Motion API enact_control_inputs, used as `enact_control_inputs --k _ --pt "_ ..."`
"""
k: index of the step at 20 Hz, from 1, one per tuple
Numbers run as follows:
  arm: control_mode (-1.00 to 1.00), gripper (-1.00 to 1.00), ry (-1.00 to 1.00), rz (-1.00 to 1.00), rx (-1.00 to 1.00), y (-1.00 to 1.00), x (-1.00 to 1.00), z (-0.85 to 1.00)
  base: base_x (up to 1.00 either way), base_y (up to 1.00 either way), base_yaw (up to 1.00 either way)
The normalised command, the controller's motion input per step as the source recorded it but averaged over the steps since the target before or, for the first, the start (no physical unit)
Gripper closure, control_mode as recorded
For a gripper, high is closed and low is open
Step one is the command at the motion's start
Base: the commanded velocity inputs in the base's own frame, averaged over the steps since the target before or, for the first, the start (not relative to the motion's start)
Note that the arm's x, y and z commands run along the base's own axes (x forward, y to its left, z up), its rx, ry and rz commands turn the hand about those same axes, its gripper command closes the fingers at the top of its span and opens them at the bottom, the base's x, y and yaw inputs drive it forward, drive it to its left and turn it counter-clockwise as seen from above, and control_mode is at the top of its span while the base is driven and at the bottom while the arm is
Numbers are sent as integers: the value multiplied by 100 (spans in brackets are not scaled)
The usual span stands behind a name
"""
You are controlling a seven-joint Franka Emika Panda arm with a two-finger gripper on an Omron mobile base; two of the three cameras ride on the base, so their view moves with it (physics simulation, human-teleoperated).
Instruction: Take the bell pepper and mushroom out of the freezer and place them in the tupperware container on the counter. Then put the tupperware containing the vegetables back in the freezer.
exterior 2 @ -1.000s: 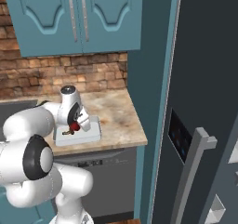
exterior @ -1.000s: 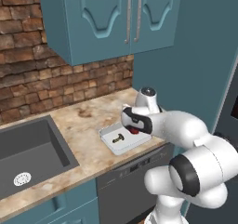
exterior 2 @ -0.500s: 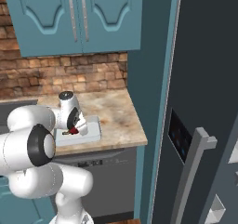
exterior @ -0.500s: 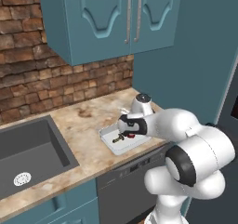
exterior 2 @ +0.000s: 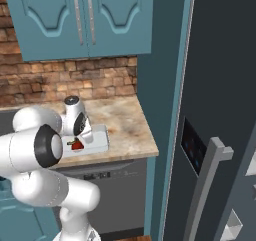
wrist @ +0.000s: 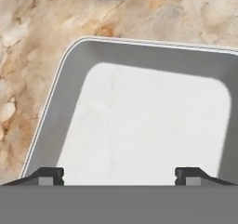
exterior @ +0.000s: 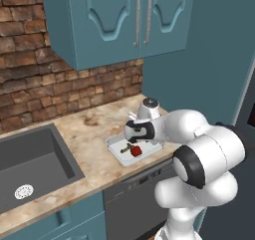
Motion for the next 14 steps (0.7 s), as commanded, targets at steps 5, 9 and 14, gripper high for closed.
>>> enact_control_inputs --k 5,9,14 --pt "-100 -100 0 4 12 -43 -8 72 0 0 0" --pt "-100 -100 0 14 6 -50 -28 74 0 0 0" --pt "-100 -100 7 21 -10 -27 -5 16 0 0 0"
